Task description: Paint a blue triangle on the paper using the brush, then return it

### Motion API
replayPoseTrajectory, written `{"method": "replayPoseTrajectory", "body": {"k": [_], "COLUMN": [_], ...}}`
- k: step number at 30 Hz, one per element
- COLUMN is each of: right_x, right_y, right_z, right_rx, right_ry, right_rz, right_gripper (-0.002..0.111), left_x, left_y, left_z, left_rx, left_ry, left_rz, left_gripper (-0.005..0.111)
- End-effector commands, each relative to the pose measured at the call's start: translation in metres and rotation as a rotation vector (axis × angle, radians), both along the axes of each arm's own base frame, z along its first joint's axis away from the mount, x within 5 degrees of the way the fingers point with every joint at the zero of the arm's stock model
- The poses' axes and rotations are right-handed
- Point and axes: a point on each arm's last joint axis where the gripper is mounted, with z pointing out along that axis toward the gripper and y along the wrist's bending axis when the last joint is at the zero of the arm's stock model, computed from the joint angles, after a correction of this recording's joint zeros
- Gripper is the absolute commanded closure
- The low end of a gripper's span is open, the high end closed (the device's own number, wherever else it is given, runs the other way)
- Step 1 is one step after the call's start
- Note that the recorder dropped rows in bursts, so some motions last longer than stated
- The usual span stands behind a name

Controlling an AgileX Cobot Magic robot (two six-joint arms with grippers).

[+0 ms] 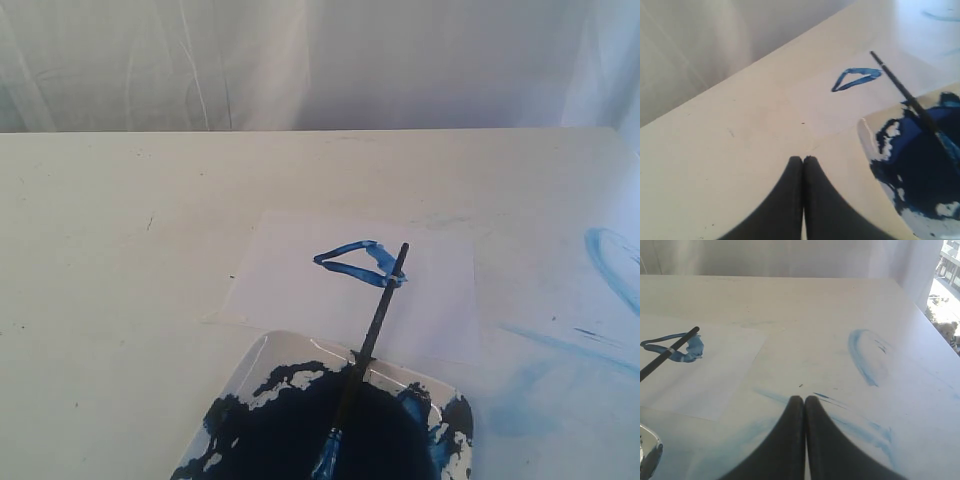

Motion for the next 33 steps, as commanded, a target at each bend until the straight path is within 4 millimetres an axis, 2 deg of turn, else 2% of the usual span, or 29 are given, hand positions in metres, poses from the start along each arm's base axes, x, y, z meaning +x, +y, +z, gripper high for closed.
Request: {"method": "replayPoseTrajectory", "body": {"k": [1,6,13,17,33], "right_x": [0.0,0.0,0.0,0.0,0.0], "right_y": [0.0,0.0,0.0,0.0,0.0], "right_z": [0.0,0.0,0.0,0.0,0.0], "right_rx": [-0.001,-0.001,-0.001,-0.001,-0.001], "right_ry": [-0.007,-0.007,-0.007,-0.007,-0.007], "right_rz": [-0.005,-0.005,-0.005,-0.005,-0.005], "right_gripper": [0.108,0.108,0.108,0.108,0.108], "left_x": [0.019,0.032,0.037,0.038,0.038], "left_y": [0.009,0.016,0.024,0.029,0.034], "left_z": [-0.022,-0.054,-0.098,-0.099,-0.1], "left_rx": [-0.175,-0.297,-0.301,-0.318,-0.263], "left_ry": [0.009,0.08,0.23,0.237,0.213], "left_rz": [0.168,0.293,0.419,0.487,0.536], "left_gripper": [0.107,0.107,0.107,0.107,0.107]}}
